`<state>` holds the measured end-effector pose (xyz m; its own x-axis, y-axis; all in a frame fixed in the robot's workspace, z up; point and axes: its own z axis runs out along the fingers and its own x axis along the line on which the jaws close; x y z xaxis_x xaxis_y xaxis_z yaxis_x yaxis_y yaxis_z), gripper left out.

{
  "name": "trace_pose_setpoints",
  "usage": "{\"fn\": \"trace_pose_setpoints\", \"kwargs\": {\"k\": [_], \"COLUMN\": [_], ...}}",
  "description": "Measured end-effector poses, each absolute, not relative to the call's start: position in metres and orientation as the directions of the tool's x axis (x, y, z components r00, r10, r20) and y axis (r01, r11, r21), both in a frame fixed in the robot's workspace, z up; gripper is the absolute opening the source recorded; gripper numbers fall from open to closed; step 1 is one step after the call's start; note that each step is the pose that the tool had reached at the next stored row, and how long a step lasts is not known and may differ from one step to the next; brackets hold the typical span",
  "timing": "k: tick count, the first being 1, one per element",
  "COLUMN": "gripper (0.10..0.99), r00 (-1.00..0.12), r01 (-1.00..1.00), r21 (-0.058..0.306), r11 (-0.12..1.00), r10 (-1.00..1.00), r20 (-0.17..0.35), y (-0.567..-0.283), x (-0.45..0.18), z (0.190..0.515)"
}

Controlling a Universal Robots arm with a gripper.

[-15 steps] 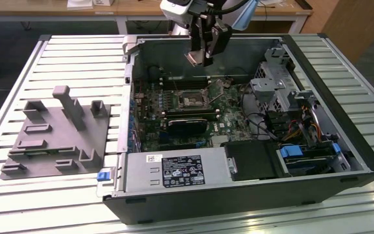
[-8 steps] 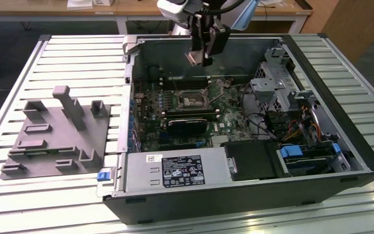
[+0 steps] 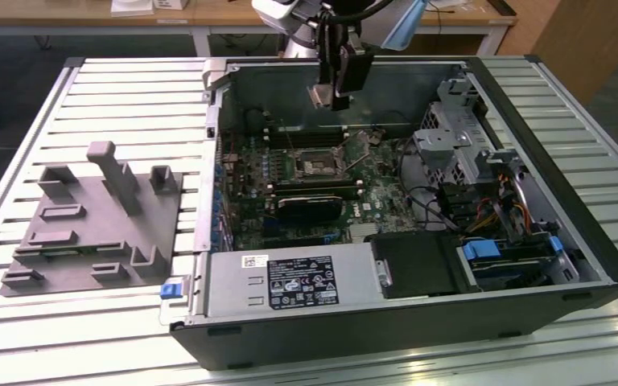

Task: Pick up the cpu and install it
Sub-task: 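Place the cpu into insertion slot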

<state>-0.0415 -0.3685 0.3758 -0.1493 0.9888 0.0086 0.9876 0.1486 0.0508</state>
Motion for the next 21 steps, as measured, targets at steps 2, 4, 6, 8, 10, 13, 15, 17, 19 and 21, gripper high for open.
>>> {"fn": "trace_pose_setpoints", "kwargs": {"k": [2, 4, 6, 8, 10, 13, 15, 17, 19, 21], "gripper": [0.541, 0.541, 0.541, 0.541, 0.541, 0.541, 0.541, 0.541, 0.541, 0.541], "r00": [-0.149, -0.149, -0.149, -0.149, -0.149, -0.149, -0.155, -0.178, -0.185, -0.175], "r01": [0.988, 0.988, 0.988, 0.988, 0.988, 0.988, 0.987, 0.983, 0.982, 0.983], "r21": [0.051, 0.051, 0.051, 0.051, 0.051, 0.052, 0.052, 0.052, 0.052, 0.052], "r11": [0.148, 0.148, 0.148, 0.148, 0.148, 0.148, 0.154, 0.178, 0.184, 0.174], "r10": [0.989, 0.989, 0.989, 0.989, 0.989, 0.989, 0.988, 0.984, 0.983, 0.985], "r20": [0.009, 0.009, 0.009, 0.009, 0.009, 0.009, 0.008, 0.009, 0.009, 0.009], "y": [-0.3685, -0.3685, -0.3685, -0.3685, -0.3685, -0.3685, -0.3685, -0.3685, -0.3682, -0.3669], "x": [-0.0415, -0.0414, -0.0414, -0.0415, -0.0415, -0.0415, -0.0415, -0.0416, -0.0415, -0.0415], "z": [0.3758, 0.3758, 0.3758, 0.3758, 0.3758, 0.3758, 0.3755, 0.3741, 0.3718, 0.3693]}}
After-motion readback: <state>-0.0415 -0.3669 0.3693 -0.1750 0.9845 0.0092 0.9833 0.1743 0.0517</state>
